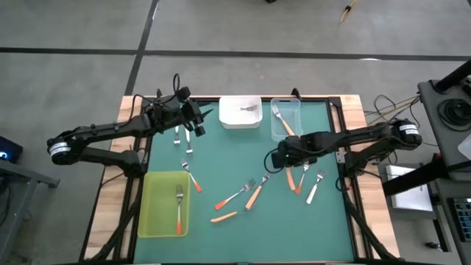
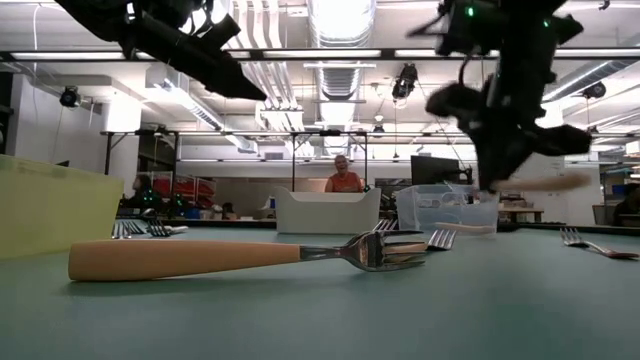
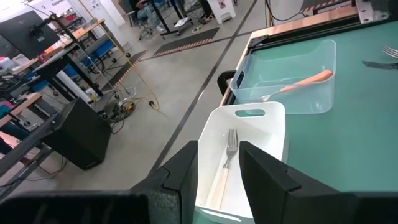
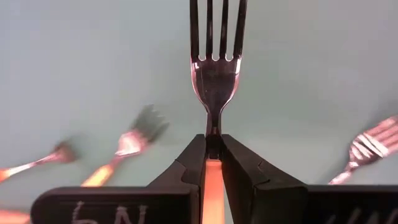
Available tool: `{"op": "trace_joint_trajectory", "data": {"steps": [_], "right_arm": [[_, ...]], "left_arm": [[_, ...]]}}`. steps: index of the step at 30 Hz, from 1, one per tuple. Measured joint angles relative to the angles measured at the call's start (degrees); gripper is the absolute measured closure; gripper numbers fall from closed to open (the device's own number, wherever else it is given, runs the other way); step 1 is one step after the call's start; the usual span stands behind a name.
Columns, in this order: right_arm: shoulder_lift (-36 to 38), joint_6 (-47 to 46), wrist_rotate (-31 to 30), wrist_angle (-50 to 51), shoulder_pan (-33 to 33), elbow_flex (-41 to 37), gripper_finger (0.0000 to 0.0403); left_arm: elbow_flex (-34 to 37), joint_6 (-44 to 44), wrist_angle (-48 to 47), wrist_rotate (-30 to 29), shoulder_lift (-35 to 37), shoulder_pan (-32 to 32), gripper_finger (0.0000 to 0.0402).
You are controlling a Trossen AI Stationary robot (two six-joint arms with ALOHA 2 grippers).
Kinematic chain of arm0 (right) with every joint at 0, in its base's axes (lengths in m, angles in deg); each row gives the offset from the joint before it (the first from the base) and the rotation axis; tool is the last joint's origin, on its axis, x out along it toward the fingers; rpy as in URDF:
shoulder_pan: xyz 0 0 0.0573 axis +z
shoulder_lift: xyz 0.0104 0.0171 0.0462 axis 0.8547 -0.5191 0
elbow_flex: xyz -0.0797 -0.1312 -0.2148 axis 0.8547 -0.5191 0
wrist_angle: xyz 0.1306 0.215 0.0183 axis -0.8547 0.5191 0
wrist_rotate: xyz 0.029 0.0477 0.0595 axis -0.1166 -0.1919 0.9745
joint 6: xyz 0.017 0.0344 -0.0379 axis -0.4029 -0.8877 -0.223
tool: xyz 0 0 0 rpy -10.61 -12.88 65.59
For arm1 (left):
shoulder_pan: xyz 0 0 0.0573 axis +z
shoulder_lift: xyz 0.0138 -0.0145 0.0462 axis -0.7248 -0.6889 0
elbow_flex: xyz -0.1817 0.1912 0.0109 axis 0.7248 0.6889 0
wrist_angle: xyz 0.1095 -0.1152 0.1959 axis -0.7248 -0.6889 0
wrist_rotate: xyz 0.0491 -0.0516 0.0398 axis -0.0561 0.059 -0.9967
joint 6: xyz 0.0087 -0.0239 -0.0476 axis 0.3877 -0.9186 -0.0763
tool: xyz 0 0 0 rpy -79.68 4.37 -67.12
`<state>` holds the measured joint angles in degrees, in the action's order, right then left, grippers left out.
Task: Sort silverware by color (type)
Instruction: Put the light orange fork into the transparent bin
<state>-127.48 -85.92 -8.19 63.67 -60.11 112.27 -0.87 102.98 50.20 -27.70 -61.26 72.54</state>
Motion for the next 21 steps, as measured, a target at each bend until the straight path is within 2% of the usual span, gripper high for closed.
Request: {"op": "trace_joint_trajectory", "data": {"steps": [5, 9, 18, 21], "right_arm": [[-0.3, 6.1, -0.4, 0.1, -1.2, 7.1, 0.0375], [-1.8, 13.2, 0.0, 0.4, -4.8, 14.0, 0.0375], [-7.4, 31.8, 7.4, 7.2, -19.8, 27.3, 0.0375], [-9.5, 37.6, 8.0, 11.7, -24.6, 30.3, 0.0375]], "left_arm": [[0.0, -0.5, 0.3, 0.0, 0.0, 0.0, 0.0302], [0.0, -1.0, 0.3, 0.0, 0.0, 0.0, 0.0302], [0.0, 0.0, 3.1, 0.0, 0.0, 0.0, 0.0302], [0.0, 1.2, 5.1, 0.0, 0.0, 0.0, 0.0302]]}}
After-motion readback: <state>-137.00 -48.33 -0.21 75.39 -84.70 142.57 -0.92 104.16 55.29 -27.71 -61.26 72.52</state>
